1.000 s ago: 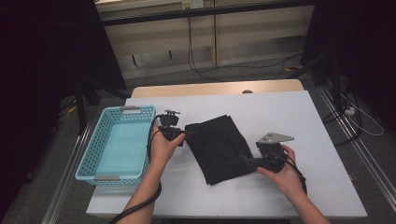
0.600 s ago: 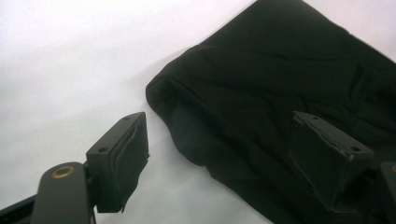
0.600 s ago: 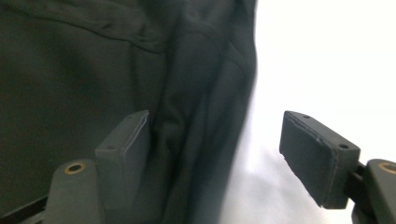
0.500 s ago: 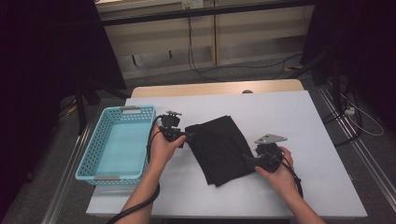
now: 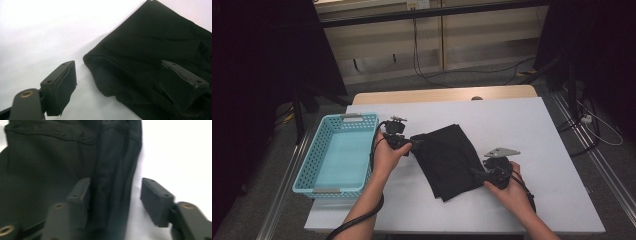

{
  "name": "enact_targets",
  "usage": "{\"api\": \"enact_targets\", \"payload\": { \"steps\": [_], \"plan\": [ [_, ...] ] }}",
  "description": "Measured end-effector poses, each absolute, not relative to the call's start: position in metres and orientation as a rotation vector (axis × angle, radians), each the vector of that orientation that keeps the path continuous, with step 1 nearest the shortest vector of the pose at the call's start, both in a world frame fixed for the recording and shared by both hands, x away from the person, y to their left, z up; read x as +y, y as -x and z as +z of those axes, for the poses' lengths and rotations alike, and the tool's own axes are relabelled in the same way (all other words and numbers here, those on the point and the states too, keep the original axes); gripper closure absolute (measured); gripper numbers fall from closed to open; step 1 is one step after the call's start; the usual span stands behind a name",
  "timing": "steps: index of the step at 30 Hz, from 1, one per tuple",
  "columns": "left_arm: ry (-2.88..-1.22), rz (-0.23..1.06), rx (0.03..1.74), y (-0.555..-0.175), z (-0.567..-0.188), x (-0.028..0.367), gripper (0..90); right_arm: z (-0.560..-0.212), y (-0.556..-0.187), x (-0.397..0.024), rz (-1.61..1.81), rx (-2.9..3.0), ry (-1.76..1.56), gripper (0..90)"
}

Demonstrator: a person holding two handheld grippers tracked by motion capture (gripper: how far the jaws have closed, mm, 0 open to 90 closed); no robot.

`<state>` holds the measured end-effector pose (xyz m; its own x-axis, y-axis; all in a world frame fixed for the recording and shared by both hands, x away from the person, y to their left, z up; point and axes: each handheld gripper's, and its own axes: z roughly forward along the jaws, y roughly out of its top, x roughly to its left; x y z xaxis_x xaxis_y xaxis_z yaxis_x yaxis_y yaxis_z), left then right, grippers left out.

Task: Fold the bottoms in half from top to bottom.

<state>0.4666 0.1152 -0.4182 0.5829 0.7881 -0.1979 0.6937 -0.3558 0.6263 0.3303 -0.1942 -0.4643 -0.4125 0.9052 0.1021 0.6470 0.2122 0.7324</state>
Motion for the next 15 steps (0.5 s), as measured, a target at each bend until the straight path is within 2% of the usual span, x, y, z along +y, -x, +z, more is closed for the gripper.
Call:
{"api": "enact_targets", "payload": {
  "steps": [5, 6, 8, 15],
  "plan": [
    [-2.136, 0.172, 1.167, -0.469, -0.418, 0.115, 13.9, -0.464, -0.332, -0.187, 1.032, 2.138, -1.456, 54.2],
    [-2.139, 0.182, 1.173, -0.471, -0.419, 0.114, 13.9, -0.464, -0.333, -0.185, 1.033, 2.14, -1.46, 58.8],
    [-2.136, 0.167, 1.178, -0.473, -0.419, 0.114, 13.6, -0.465, -0.335, -0.181, 1.094, 2.156, -1.449, 74.0],
    [-2.16, 0.154, 1.173, -0.477, -0.416, 0.113, 11.3, -0.463, -0.338, -0.173, 1.061, 2.157, -1.431, 79.4]
  ]
}}
